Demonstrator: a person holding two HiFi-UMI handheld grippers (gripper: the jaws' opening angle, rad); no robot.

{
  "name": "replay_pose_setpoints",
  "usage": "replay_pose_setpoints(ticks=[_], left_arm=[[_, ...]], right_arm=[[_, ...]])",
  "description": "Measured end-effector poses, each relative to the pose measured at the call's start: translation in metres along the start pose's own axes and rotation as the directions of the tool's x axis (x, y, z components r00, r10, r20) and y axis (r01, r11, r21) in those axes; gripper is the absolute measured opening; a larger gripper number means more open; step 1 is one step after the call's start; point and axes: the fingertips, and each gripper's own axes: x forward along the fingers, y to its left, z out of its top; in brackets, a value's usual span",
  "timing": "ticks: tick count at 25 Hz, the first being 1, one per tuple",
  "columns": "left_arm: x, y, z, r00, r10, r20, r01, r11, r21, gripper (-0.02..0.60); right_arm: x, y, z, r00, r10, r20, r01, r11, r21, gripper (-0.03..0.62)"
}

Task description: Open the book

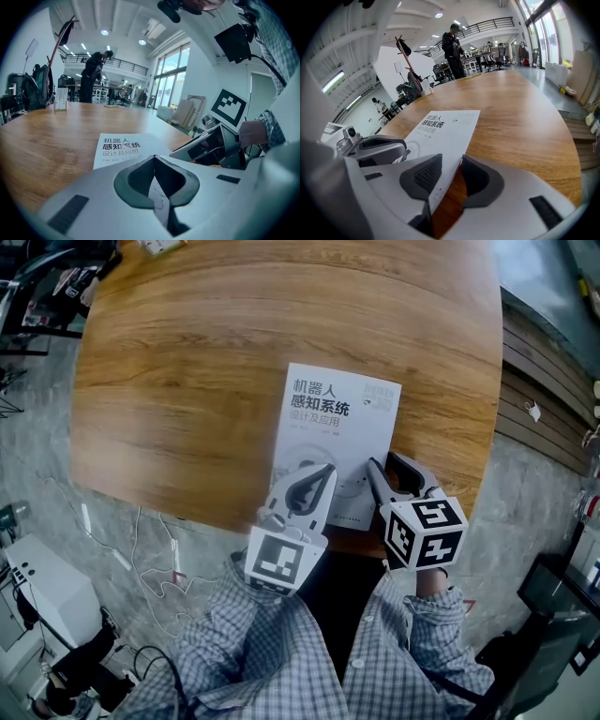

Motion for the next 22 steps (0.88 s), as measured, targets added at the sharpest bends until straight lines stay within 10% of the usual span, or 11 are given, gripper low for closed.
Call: replay_pose_setpoints(ticks=[22], left_arm=[[0.002,-0.014,-0.010,0.997,-0.052,-0.061,0.056,0.997,0.054,0.002]], right_arm=[[-0.020,0.001,0.016,0.986,0.146,0.081,-0.165,0.930,0.329,0.035]])
